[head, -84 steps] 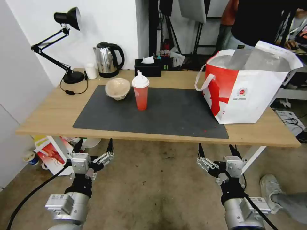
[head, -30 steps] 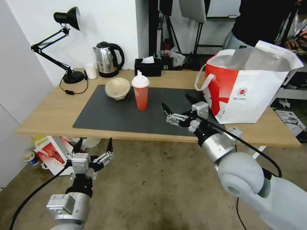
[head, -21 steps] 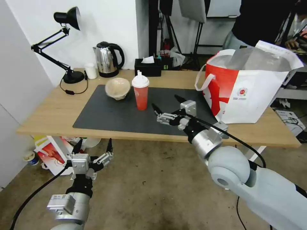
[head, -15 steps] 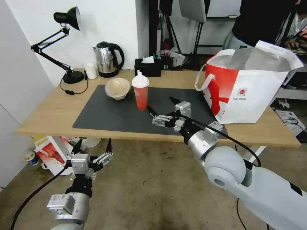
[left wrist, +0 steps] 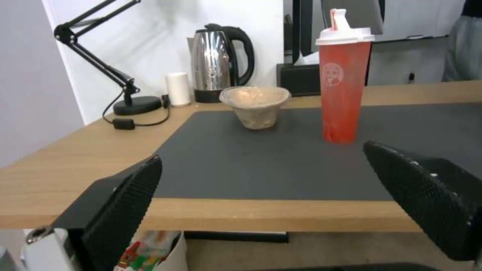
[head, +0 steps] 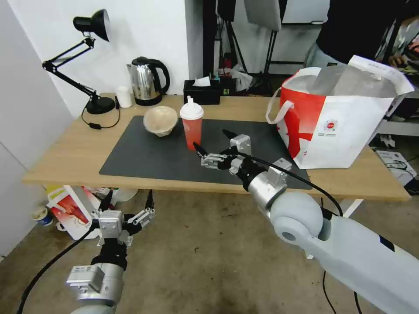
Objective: Pick up the trash from the table and place it into the takeout bag.
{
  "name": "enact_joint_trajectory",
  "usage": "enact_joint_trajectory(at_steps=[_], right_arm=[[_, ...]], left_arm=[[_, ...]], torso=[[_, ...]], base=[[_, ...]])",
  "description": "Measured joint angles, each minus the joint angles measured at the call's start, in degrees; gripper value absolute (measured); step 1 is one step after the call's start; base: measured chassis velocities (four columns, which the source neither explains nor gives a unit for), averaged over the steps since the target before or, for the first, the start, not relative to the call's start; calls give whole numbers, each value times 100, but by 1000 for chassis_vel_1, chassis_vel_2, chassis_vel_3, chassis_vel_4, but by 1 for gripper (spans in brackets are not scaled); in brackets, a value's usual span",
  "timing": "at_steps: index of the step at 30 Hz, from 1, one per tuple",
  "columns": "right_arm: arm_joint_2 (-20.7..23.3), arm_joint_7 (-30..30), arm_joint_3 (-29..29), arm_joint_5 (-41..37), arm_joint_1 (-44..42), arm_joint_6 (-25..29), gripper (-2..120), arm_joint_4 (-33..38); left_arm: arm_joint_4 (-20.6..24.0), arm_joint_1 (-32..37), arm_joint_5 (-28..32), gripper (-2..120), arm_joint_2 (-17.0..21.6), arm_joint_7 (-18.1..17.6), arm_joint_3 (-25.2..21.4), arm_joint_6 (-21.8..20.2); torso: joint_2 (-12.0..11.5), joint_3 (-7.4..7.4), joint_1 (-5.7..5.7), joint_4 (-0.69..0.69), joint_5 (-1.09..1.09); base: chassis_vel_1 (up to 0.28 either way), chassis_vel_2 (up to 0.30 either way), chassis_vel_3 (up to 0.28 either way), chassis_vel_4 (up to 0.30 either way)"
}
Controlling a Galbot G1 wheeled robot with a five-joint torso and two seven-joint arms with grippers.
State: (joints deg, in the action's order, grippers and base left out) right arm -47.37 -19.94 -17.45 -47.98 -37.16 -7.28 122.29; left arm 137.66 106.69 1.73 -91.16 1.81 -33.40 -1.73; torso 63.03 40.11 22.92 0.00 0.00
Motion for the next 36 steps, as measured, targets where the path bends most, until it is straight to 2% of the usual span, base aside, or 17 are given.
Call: enact_joint_trajectory(at_steps=[19, 36], right_arm=[[-324, 166, -308, -173, 683, 3, 100, -713], [-387, 183, -340, -523, 1032, -97, 100, -1096]], left_arm=[[27, 21, -44, 100, -8, -3, -38, -1], [12, 14, -59, 100, -5, -3, -6, -8]], torso=[[0, 0, 0, 0, 0], [0, 0, 0, -1, 0]], base=[[0, 0, 0, 0], [0, 0, 0, 0]])
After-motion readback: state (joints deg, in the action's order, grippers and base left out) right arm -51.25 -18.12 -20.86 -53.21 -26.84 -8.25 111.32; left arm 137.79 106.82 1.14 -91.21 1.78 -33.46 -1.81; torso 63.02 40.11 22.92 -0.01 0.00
